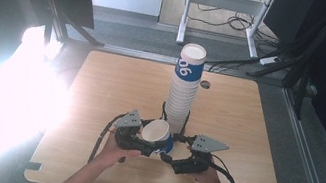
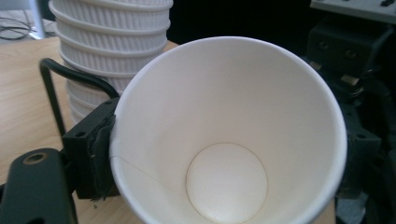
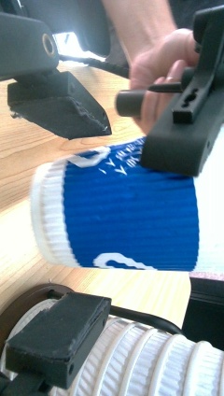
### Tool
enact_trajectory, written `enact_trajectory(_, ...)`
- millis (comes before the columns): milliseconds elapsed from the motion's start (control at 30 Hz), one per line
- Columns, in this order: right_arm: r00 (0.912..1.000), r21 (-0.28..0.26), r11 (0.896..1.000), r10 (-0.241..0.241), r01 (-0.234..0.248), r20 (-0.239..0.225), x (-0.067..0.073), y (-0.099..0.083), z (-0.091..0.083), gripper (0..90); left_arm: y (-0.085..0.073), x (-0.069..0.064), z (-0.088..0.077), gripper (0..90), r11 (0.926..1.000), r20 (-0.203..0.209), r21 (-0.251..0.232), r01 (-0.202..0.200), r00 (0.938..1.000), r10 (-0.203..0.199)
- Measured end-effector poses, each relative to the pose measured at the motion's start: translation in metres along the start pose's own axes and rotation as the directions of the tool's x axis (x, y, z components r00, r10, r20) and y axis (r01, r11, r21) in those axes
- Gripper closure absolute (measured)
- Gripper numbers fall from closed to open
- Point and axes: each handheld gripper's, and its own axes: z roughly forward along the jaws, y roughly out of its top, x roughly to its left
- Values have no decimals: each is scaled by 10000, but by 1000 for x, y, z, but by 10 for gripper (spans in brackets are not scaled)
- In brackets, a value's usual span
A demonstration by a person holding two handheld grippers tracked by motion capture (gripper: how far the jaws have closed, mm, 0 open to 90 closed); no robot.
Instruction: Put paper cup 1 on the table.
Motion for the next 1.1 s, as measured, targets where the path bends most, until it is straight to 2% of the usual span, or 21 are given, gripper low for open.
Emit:
enact_trajectory(33,10000,0,10000,0,0,0,0,0,0,152,0,0,0,154,10000,0,0,0,10000,0)
enact_trajectory(100,10000,104,9999,-56,56,44,0,0,0,149,4,-1,-1,154,9991,-124,314,-270,9995,274)
enact_trajectory(133,9999,223,9997,-123,121,69,1,1,1,145,8,-3,0,154,9956,-268,750,-557,9980,579)
enact_trajectory(167,9999,223,9997,-123,121,69,1,1,1,145,8,-3,0,153,9956,-268,750,-557,9980,579)
enact_trajectory(300,9993,473,9982,-363,356,125,3,3,4,142,13,-8,3,153,9848,-318,1387,-1050,9934,1104)
enact_trajectory(333,9991,611,9973,-414,409,65,4,4,7,141,16,-10,6,153,9782,-322,1667,-1240,9908,1311)
enact_trajectory(367,9991,611,9973,-414,409,65,4,4,7,141,16,-10,6,153,9782,-322,1667,-1240,9908,1311)
enact_trajectory(400,9987,774,9958,-506,498,90,6,4,10,141,18,-13,9,153,9701,-410,1951,-1446,9870,1554)
enact_trajectory(433,9987,774,9958,-506,498,90,6,4,10,141,18,-13,9,153,9701,-410,1951,-1446,9870,1554)
enact_trajectory(467,9984,894,9945,-559,550,84,7,4,13,141,19,-15,13,153,9579,-401,2364,-1631,9833,1773)
enact_trajectory(500,9984,894,9945,-559,550,84,7,4,13,141,19,-15,13,153,9579,-401,2364,-1631,9833,1773)
enact_trajectory(533,9980,964,9936,-611,595,134,8,4,15,143,20,-16,16,153,9494,-359,2568,-1809,9799,1964)
enact_trajectory(567,9980,964,9936,-611,595,134,8,4,15,143,20,-16,16,153,9494,-359,2568,-1809,9799,1964)
enact_trajectory(667,9980,1020,9929,-620,607,100,8,3,17,146,21,-19,20,153,9403,-272,2769,-1980,9765,2136)
enact_trajectory(767,9978,1042,9925,-658,646,83,9,2,19,171,22,-21,22,152,9348,-91,2835,-2140,9742,2257)
enact_trajectory(867,9974,1007,9926,-698,678,159,10,2,20,237,22,-21,23,149,9365,43,2762,-2162,9746,2237)
enact_trajectory(933,9974,986,9928,-696,677,159,10,1,20,242,22,-21,23,143,9376,54,2737,-2145,9751,2215)
enact_trajectory(1000,9973,924,9934,-699,677,217,10,0,20,250,21,-20,22,137,9433,86,2587,-2079,9770,2129)
enact_trajectory(1033,9973,894,9937,-704,682,209,10,1,19,253,19,-19,21,125,9504,84,2441,-1927,9804,1966)
enact_trajectory(1067,9973,894,9937,-704,682,209,10,1,19,253,19,-19,21,116,9504,84,2441,-1927,9804,1966)
enact_trajectory(1100,9972,879,9938,-707,683,247,11,1,19,254,19,-19,20,116,9550,105,2332,-1834,9825,1861)
